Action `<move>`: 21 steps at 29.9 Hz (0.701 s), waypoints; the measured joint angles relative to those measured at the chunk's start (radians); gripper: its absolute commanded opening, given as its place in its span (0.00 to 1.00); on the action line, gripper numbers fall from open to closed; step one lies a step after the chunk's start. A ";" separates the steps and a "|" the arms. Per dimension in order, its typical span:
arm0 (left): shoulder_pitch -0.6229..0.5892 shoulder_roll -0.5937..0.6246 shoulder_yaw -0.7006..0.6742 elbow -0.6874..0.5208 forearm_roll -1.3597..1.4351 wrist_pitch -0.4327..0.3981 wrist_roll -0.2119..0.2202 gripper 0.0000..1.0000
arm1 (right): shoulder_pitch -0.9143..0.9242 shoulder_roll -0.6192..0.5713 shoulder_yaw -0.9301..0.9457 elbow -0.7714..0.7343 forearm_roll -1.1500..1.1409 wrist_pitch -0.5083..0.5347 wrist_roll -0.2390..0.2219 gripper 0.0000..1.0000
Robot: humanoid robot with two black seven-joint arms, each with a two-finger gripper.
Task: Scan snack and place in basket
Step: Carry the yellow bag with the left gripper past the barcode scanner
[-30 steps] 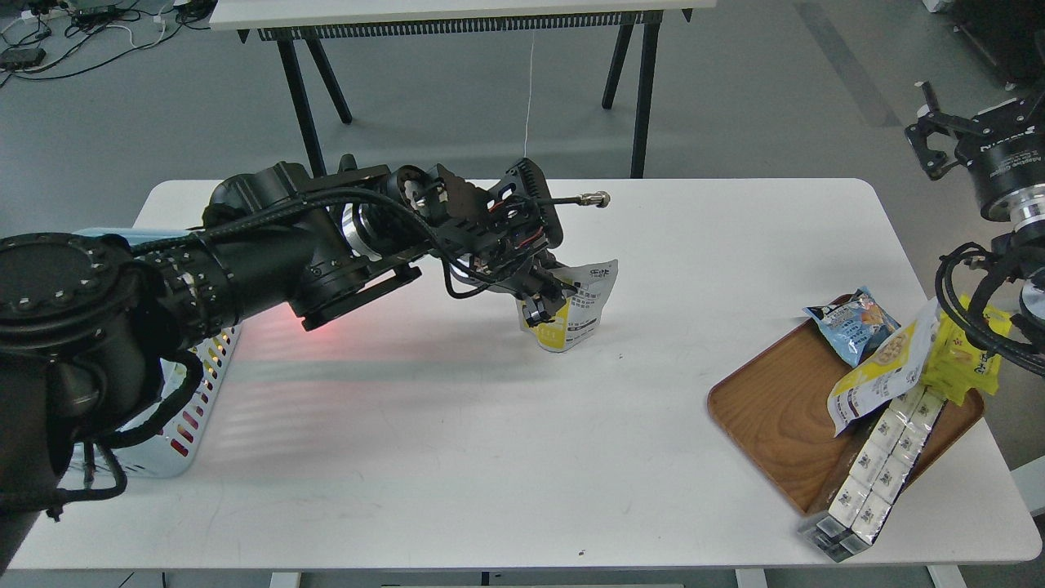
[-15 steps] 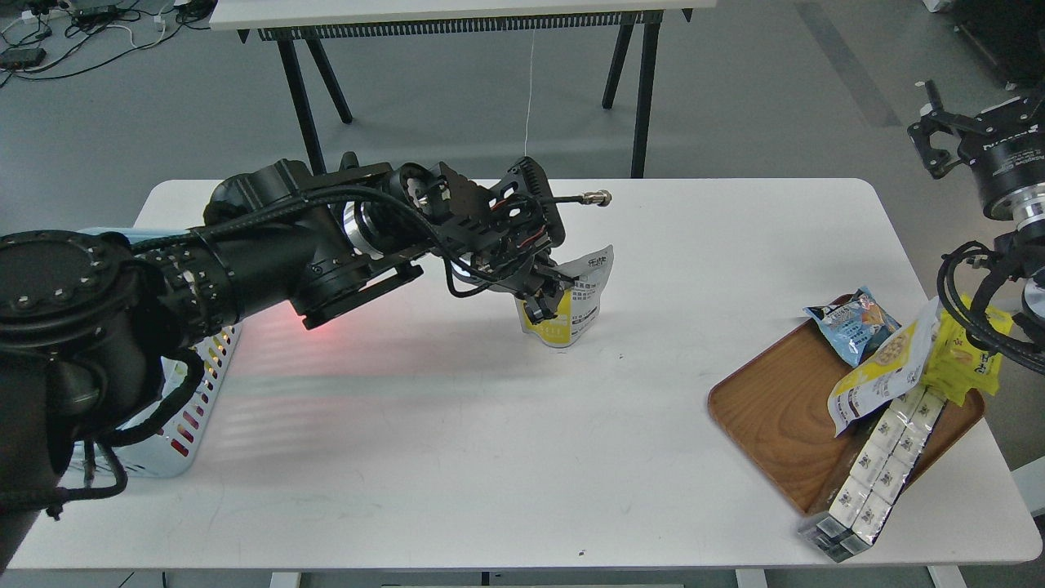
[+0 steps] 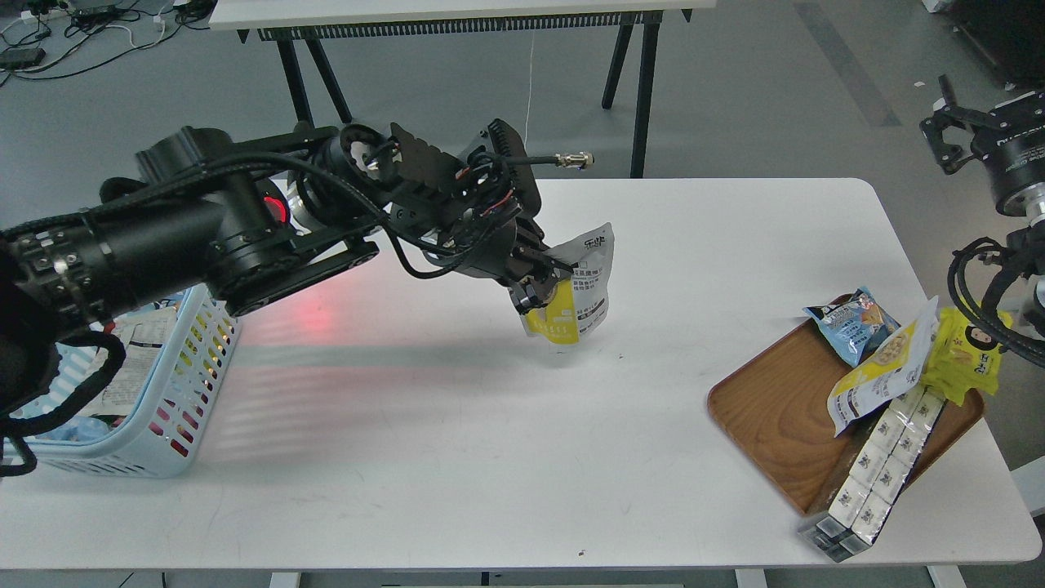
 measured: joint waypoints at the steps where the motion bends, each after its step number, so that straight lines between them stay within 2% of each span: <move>1: 0.000 0.027 -0.004 -0.028 0.000 -0.001 0.000 0.00 | 0.000 0.000 0.000 0.001 0.000 0.000 0.000 0.99; 6: 0.004 0.152 -0.007 -0.082 0.000 -0.002 0.000 0.00 | 0.000 0.000 0.007 0.001 0.000 0.000 0.001 0.99; 21: 0.036 0.431 -0.008 -0.082 0.000 -0.002 0.000 0.00 | 0.000 0.000 0.015 -0.001 -0.001 0.000 0.003 0.99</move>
